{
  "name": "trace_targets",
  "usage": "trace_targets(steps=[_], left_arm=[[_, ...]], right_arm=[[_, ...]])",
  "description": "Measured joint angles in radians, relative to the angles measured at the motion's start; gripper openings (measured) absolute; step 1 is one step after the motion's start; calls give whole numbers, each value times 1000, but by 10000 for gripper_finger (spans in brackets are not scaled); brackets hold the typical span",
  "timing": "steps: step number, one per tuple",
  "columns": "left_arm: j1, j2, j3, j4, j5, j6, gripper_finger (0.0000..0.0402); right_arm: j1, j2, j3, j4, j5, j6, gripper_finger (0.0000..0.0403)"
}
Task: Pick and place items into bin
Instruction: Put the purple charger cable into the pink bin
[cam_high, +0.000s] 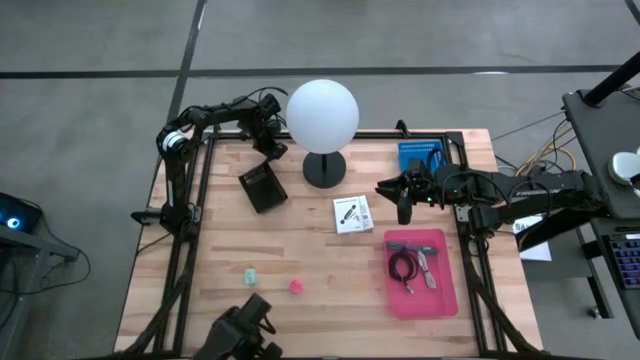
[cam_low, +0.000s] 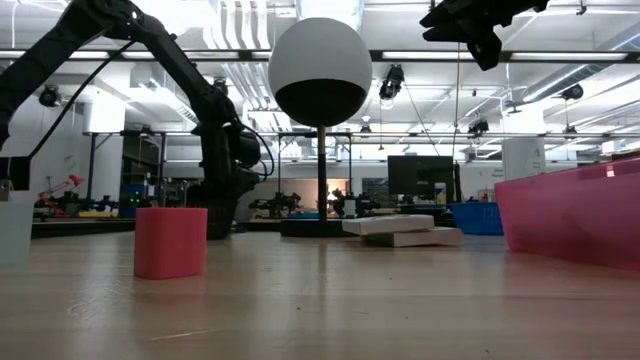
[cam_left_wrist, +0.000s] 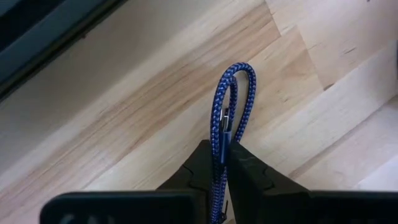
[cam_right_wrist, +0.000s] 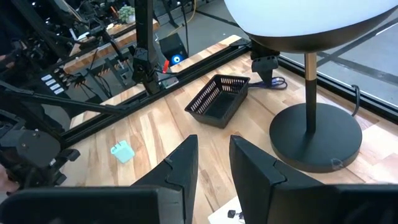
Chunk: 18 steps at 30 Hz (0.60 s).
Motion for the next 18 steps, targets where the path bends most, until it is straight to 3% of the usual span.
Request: trace_targets(steps=[6,18], left_arm=[[-1,-28,-4,5,-32,37,11],[0,-233,-10,3,-59,76,10]], right_arm=[[0,0,0,0,0,0,82],[0,0,0,0,-1,1,82]])
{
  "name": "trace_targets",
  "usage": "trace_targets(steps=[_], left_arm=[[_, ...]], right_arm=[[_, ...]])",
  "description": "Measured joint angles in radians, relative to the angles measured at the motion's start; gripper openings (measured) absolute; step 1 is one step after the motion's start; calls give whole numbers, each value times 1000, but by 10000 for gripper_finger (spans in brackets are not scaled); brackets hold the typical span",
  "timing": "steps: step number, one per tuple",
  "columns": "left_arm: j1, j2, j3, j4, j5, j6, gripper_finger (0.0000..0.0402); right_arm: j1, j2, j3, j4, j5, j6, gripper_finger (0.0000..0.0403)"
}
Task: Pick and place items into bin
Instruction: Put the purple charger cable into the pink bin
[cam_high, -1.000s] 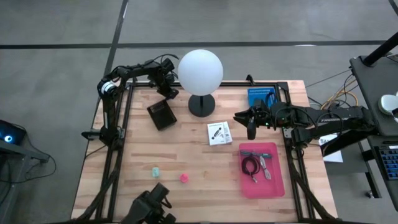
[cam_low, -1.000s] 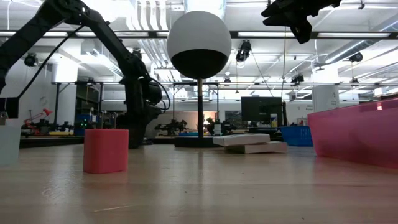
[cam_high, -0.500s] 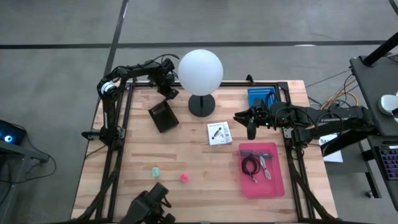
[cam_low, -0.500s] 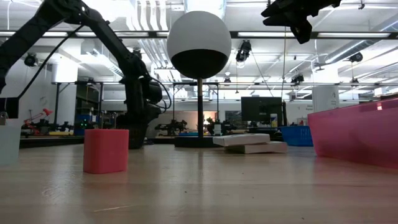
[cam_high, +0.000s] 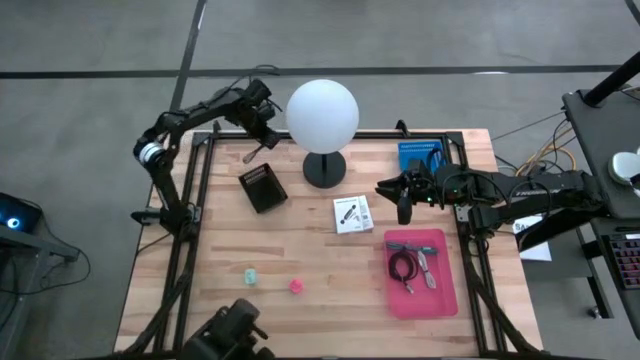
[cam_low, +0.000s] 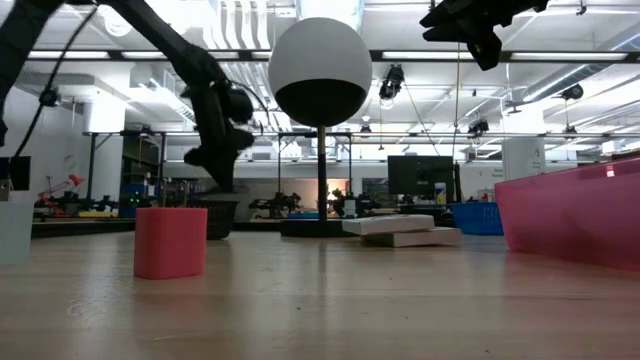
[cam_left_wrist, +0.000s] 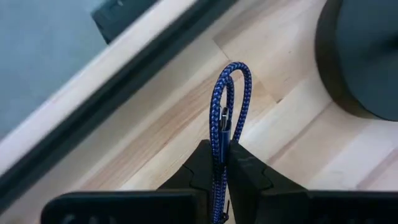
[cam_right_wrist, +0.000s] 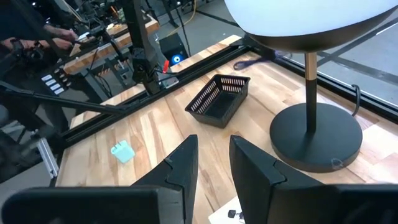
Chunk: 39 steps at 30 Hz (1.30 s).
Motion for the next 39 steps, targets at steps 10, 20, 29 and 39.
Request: trace_targets(steps=[10,20,29,39], left_arm=[[-1,-260,-61,6,-69,-2,10],[-12,-531,-186,153,-36,-107,10],[-23,-726,-319,421,228,-168,9],[-25,-900,-603,1046,415,-519,9]], right_arm=[[0,0,0,-2,-2,-19,82],[0,0,0,-3,-1,-55,82],[0,0,0,0,1,-102,82],[0,0,0,33,1,-102,82]])
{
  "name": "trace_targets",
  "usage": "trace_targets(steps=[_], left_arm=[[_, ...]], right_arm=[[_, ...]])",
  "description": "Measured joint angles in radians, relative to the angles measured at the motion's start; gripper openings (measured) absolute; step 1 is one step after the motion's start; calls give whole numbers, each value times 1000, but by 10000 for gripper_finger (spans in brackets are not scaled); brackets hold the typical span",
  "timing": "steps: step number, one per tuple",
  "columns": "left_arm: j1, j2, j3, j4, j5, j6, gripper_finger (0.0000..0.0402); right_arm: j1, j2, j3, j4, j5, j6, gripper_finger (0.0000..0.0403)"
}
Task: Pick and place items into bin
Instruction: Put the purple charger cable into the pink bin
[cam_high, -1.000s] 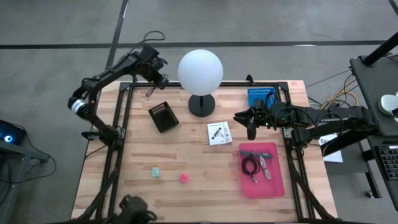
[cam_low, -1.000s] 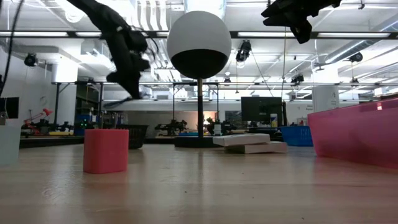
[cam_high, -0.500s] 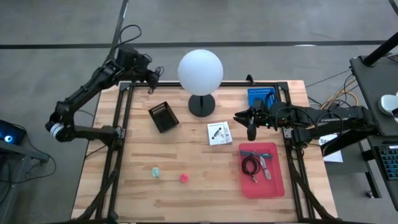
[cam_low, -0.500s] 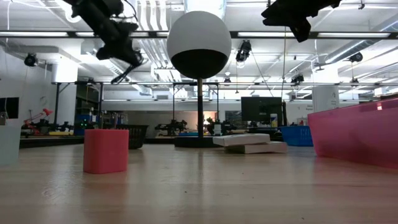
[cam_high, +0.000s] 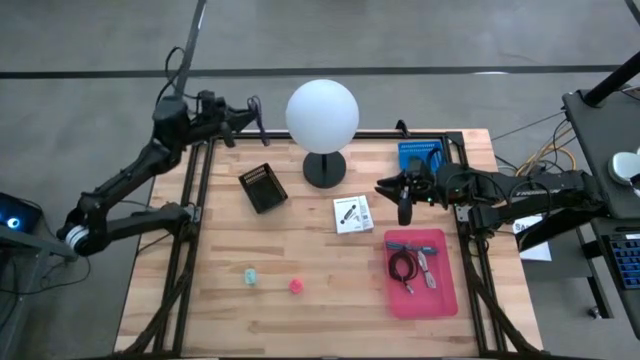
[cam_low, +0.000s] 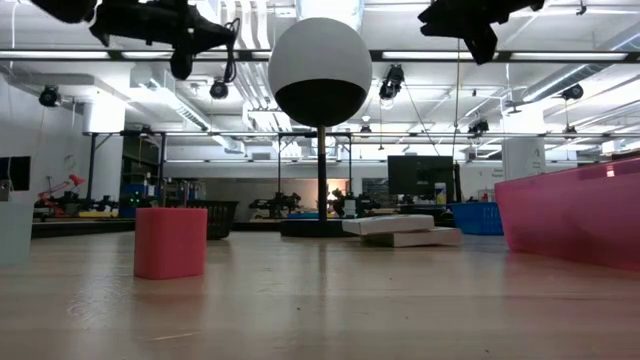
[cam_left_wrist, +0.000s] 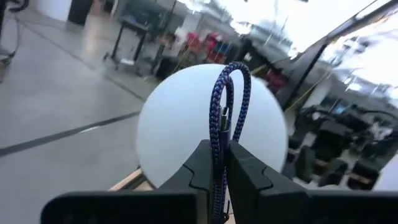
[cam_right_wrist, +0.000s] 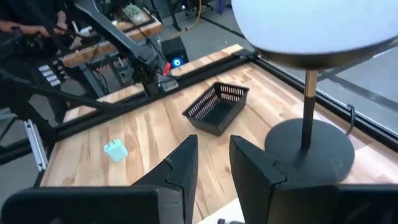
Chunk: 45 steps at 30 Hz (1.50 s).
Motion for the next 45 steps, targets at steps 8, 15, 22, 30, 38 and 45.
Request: trace_targets(steps=[8,15,22,30,38,45], left_arm=[[-27,-84,-130,299,85,-149,8],[-108,-70,-158,472,68,-164,8],[-205,14,-133,507,17,-126,8],[-291,174,-126,762,5,-138,8],[-394,309,-38,801,-8,-130,8],[-471,418,80,800,-5,-100,8]], right_arm=[[0,0,0,30,18,-23,82],[0,0,0,71,58,-129,111],[0,0,0,172,100,-161,181],[0,0,0,182,139,-153,226],[0,0,0,184,139,-152,235],[0,0,0,187,138,-150,242]])
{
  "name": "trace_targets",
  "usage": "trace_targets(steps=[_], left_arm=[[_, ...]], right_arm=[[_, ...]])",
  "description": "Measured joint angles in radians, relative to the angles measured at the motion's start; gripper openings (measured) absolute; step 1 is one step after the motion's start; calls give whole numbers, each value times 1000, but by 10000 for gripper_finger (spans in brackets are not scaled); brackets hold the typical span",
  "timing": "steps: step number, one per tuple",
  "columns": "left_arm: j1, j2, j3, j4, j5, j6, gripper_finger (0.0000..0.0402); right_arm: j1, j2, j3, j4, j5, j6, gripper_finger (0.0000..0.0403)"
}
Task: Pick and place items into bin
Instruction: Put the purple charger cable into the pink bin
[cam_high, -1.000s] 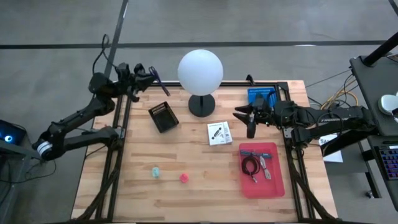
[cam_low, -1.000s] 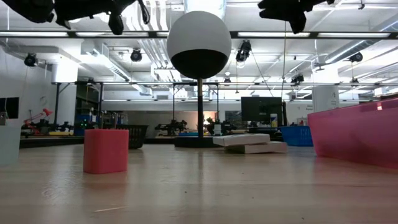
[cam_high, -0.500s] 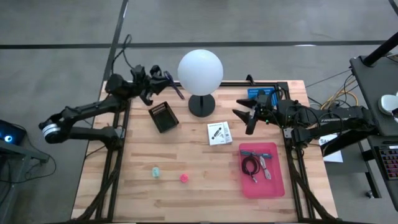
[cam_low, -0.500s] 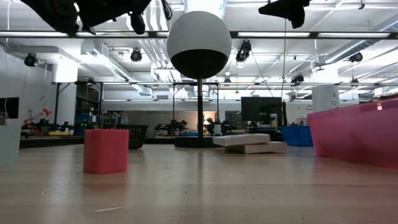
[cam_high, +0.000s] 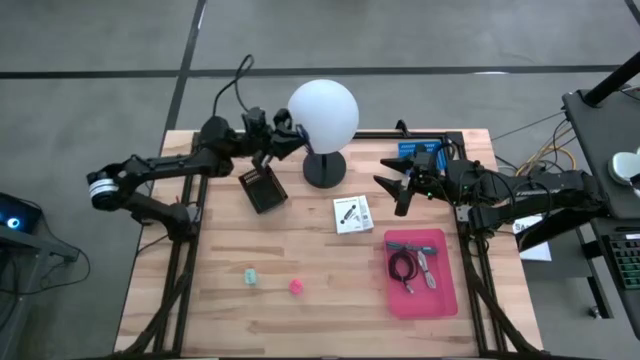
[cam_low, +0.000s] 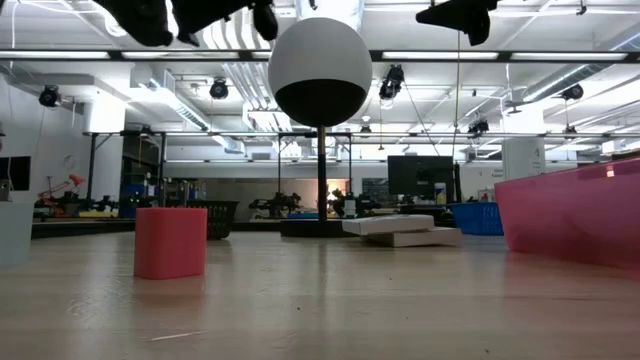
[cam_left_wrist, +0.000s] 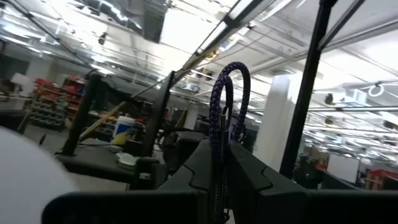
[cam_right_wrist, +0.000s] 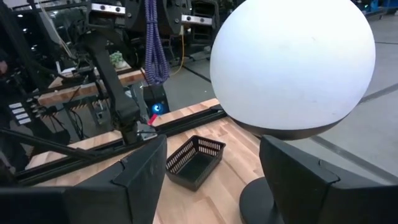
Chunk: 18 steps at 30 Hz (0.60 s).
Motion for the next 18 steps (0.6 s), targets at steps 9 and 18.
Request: trace_targets(steps=[9,18], left_arm=[[-81,138,150,-11,23,126,8],[-101,225,235,-10,49,128,8]], right_arm=[[0,13,0,142,-78,-18,248],[-1,112,0,267,-168,-92,245]])
